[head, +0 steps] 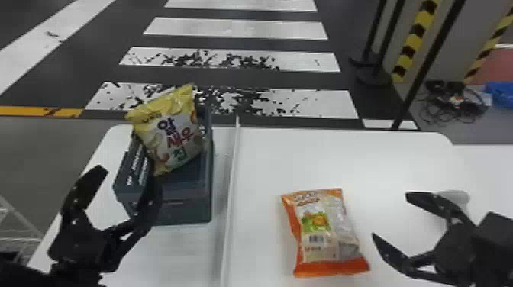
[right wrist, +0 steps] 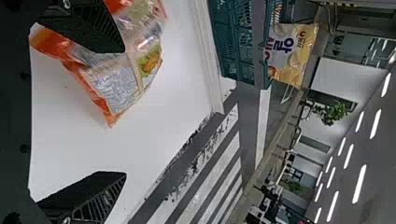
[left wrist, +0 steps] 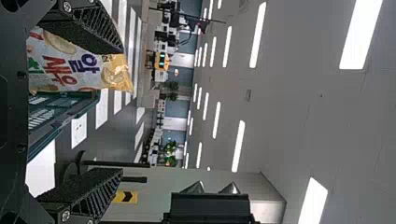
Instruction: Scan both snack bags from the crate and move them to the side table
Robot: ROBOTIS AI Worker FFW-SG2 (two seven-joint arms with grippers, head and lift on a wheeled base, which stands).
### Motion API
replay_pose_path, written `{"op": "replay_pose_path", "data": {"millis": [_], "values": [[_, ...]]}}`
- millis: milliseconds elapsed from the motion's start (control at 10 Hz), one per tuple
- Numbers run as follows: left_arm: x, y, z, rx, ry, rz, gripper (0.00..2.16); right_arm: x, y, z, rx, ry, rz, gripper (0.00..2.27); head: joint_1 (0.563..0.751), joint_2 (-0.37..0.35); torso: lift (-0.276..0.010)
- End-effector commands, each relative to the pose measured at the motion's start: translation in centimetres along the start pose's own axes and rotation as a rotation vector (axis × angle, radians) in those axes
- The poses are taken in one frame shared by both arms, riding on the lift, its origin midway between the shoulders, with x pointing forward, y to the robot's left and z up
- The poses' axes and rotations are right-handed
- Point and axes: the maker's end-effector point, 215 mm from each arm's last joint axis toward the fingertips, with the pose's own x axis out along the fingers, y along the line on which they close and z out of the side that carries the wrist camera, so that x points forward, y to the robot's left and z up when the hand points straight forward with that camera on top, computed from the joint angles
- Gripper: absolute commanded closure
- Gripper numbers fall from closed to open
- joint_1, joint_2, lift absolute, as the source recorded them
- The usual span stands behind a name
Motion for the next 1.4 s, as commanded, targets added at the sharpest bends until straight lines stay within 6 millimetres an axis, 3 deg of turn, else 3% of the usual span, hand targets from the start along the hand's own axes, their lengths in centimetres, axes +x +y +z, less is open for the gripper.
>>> {"op": "replay_pose_path", "data": {"millis": [0,200,400,600,700,800,900,1100,1300], "values": [[-0.1,0.0,-0.1,0.000,0.003,-0.001,0.10,0.0,0.8,-0.8,0.061,0.026,0.054,0.05,0.695,-0.021,-0.099],[0.0,0.1,-0.2,-0.001,0.003,0.000,0.10,0.1,1.3,0.0,0.129,-0.014,0.082,0.06,0.695,-0.016,-0.099],[-0.1,0.0,-0.3,-0.005,0.004,0.000,0.10,0.1,2.0,3.5,0.267,-0.156,0.131,0.11,0.695,-0.004,-0.099],[-0.1,0.1,-0.1,-0.005,0.000,0.003,0.10,0.5,2.8,5.4,0.342,-0.224,0.170,0.56,0.695,0.030,-0.099],[-0.1,0.1,-0.3,-0.007,0.003,0.004,0.10,1.0,3.5,5.9,0.345,-0.234,0.183,1.08,0.695,0.043,-0.099],[-0.1,0.1,-0.5,-0.007,0.007,0.004,0.10,1.4,4.1,6.2,0.349,-0.240,0.192,1.74,0.695,0.058,-0.099],[-0.2,0.2,-0.4,-0.008,0.005,0.005,0.10,2.1,5.1,6.4,0.347,-0.233,0.208,2.04,0.695,0.070,-0.099],[-0.2,0.1,-0.2,-0.006,-0.001,0.002,0.10,4.2,8.1,5.7,0.326,-0.183,0.252,2.26,0.695,0.096,-0.099],[-0.3,0.2,-0.3,-0.007,-0.004,0.005,0.10,6.4,10.9,5.2,0.322,-0.161,0.302,2.26,0.695,0.130,-0.099]]}}
